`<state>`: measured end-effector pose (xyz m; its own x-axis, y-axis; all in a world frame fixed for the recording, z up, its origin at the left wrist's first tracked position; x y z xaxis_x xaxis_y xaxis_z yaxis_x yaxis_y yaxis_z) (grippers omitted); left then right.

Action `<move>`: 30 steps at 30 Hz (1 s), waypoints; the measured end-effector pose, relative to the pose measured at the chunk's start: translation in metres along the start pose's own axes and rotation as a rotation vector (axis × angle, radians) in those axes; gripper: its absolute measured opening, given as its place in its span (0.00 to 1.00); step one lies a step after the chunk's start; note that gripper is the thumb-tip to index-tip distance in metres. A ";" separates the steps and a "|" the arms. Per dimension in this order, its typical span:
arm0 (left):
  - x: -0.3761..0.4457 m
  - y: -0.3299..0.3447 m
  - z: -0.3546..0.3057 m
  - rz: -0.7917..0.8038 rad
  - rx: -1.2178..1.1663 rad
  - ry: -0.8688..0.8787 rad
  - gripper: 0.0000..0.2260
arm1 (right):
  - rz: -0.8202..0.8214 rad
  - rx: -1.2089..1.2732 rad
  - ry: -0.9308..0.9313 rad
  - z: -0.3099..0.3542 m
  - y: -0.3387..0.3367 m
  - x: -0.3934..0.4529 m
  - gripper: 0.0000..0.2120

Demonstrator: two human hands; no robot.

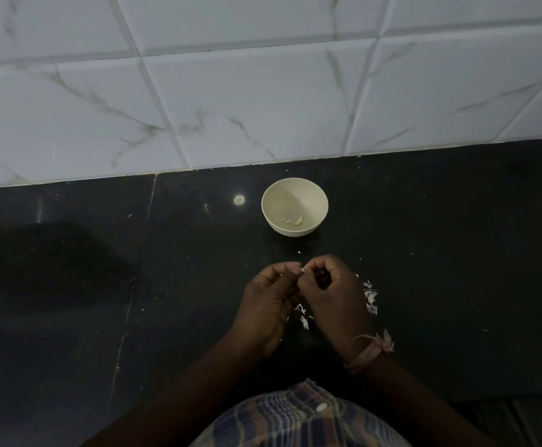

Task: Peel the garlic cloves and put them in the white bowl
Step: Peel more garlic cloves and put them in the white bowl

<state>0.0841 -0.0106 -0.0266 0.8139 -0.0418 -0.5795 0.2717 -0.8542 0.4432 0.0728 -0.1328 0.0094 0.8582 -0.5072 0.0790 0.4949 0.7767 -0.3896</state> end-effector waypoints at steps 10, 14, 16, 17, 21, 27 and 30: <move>-0.004 0.003 -0.010 0.048 0.189 0.099 0.07 | -0.016 -0.074 -0.225 0.010 -0.005 0.004 0.06; -0.002 0.007 -0.010 0.086 0.121 0.038 0.10 | -0.004 -0.091 -0.232 0.010 -0.003 0.006 0.06; 0.000 0.008 -0.010 0.091 0.086 0.006 0.11 | -0.005 -0.096 -0.232 0.010 -0.002 0.007 0.06; 0.001 0.008 -0.010 0.082 0.078 -0.012 0.11 | 0.000 -0.104 -0.242 0.011 -0.001 0.007 0.06; 0.010 0.002 -0.005 0.038 0.056 -0.084 0.15 | 0.023 -0.089 -0.198 0.007 0.002 0.006 0.06; 0.013 -0.004 0.002 -0.017 -0.035 -0.180 0.11 | 0.099 0.142 0.244 -0.011 0.013 0.007 0.04; 0.013 -0.004 0.002 -0.016 -0.110 -0.243 0.08 | 0.089 0.280 0.362 -0.016 0.012 0.007 0.06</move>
<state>0.0925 -0.0085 -0.0369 0.6653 -0.1633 -0.7285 0.3488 -0.7947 0.4968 0.0828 -0.1330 -0.0093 0.8206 -0.4934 -0.2883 0.4823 0.8686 -0.1138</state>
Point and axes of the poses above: each hand's wrist, its own x-axis towards the middle knuckle, its own y-axis out of the palm, z = x × y, the point moved 7 cm from there along x, towards the middle knuckle, and after that the axes turned 11 degrees about -z, right-handed, at the moved point
